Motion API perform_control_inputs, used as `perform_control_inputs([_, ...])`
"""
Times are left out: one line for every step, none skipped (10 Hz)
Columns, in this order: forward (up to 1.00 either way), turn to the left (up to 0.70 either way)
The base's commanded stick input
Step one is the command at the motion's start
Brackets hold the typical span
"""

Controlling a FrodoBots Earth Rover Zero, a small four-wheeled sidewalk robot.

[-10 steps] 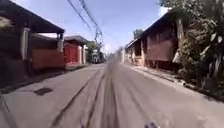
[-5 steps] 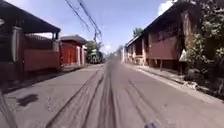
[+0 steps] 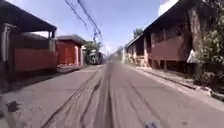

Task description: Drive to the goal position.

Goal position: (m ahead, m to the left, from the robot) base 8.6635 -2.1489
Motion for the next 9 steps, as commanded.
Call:
perform_control_inputs([1.00,0.00])
perform_control_inputs([1.00,0.00])
perform_control_inputs([1.00,0.00])
perform_control_inputs([1.00,0.00])
perform_control_inputs([1.00,0.00])
perform_control_inputs([1.00,0.00])
perform_control_inputs([1.00,0.00])
perform_control_inputs([1.00,0.00])
perform_control_inputs([1.00,0.00])
